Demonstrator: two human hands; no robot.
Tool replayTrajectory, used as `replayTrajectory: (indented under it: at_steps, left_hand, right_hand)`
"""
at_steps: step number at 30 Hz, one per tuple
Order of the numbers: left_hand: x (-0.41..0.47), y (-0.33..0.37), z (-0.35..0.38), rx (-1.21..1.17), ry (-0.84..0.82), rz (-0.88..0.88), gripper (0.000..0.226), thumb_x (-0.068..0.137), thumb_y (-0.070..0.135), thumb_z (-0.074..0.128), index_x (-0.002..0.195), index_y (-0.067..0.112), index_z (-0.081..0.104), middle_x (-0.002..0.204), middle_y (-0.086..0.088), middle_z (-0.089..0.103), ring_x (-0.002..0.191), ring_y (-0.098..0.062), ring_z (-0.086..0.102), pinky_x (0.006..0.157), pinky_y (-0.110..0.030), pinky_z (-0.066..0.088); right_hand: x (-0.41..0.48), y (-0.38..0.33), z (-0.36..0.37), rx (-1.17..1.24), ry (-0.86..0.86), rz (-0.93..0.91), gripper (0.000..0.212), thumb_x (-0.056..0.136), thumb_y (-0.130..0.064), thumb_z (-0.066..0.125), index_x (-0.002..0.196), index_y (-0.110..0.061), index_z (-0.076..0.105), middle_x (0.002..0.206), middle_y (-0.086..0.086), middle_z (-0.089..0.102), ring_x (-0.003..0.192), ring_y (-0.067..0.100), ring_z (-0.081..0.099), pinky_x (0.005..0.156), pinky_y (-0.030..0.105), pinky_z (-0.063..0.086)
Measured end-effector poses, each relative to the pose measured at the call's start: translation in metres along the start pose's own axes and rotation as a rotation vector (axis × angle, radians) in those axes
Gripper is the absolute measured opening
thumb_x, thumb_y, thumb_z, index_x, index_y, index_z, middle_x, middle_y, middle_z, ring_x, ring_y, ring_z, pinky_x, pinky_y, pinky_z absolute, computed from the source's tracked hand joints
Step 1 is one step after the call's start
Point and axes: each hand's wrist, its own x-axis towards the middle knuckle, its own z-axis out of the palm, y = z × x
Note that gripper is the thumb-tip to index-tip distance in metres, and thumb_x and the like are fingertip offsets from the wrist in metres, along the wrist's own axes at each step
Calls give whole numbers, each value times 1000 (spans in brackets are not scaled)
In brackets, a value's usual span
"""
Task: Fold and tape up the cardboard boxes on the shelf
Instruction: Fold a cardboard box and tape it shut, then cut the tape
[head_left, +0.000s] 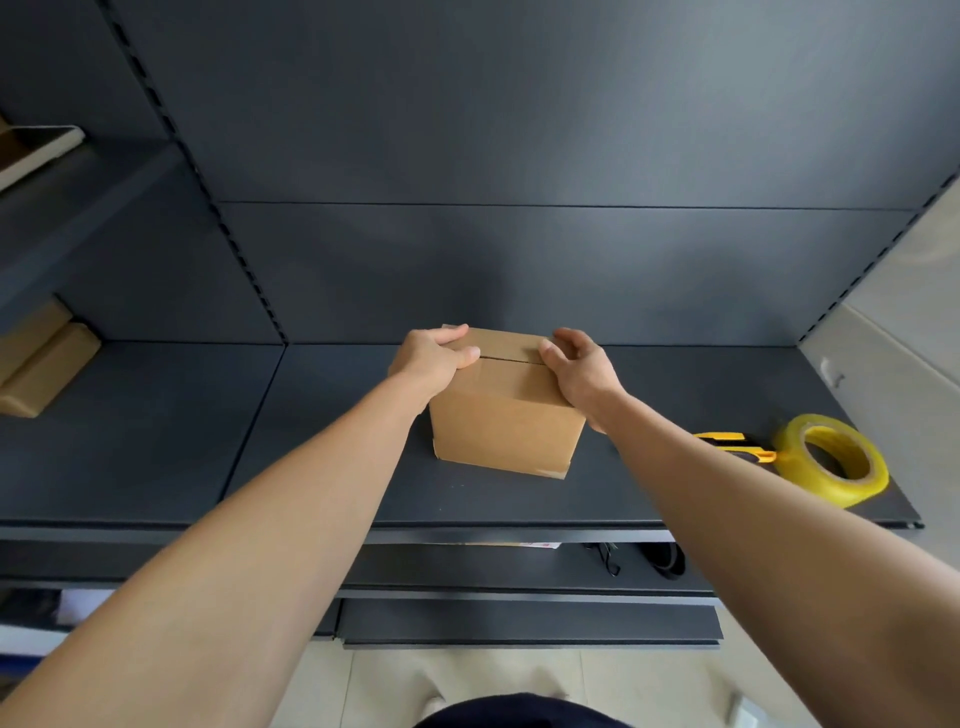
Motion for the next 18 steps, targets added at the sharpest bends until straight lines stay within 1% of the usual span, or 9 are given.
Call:
replayTrajectory:
  at_steps: [2,4,7,8,9,10,12,15,18]
  left_hand:
    - [0,-2,0,-72,-25,3,43,85,26,69,125,37,59,144,7,45,126,-18,47,107,-37,37]
    - [-2,-2,3,-106,-45,34,36,90,34,62,125,34,58,139,9,48,116,-9,47,95,-26,37]
    - [0,-4,9,-12,5,55,37,93,48,50,125,30,44,135,2,43,103,-14,47,71,-23,36]
    - [1,-4,10,20,26,43,41,94,48,47,129,30,37,138,0,38,103,-17,46,69,-24,36]
    - [2,-4,11,34,30,28,48,95,48,46,136,29,30,142,-1,34,108,-19,45,75,-27,38]
    - [4,-4,11,35,17,8,57,95,48,45,143,27,22,148,-2,30,118,-21,43,85,-30,38]
    - [7,-3,10,47,-26,-42,71,95,49,46,151,22,10,155,-2,23,136,-23,33,104,-36,32]
    - [9,-1,10,95,-41,-74,74,95,47,47,151,15,12,155,-3,23,139,-24,29,106,-36,30]
    - [8,0,13,138,-19,-48,73,96,45,46,152,14,9,157,-4,20,141,-25,26,109,-37,27]
  right_hand:
    - [1,-1,1,-92,27,-12,56,94,-44,52,143,-20,37,140,5,44,123,24,48,100,33,42]
    - [2,-2,0,-140,36,-19,60,94,-44,51,145,-18,32,143,7,40,126,25,45,99,32,40]
    - [2,-2,0,-164,27,-15,62,94,-46,51,145,-17,30,144,8,39,126,26,44,94,30,40]
    - [1,-2,1,-163,27,-15,63,94,-46,51,146,-16,29,145,7,39,127,26,44,93,30,39]
    - [1,-2,0,-163,29,-15,64,94,-47,51,146,-16,29,145,7,39,127,26,44,93,30,39]
    - [2,-2,0,-168,31,-15,64,94,-47,51,146,-16,28,145,7,39,127,26,44,93,30,39]
    - [2,-2,-1,-185,30,-19,64,94,-47,50,146,-15,28,145,8,38,127,26,44,91,28,38]
    - [2,-2,0,-218,35,-35,63,95,-45,50,145,-15,29,145,8,37,126,26,43,86,26,37]
    - [1,-2,1,-222,47,-42,63,94,-46,50,144,-15,30,143,9,37,124,26,45,84,26,37]
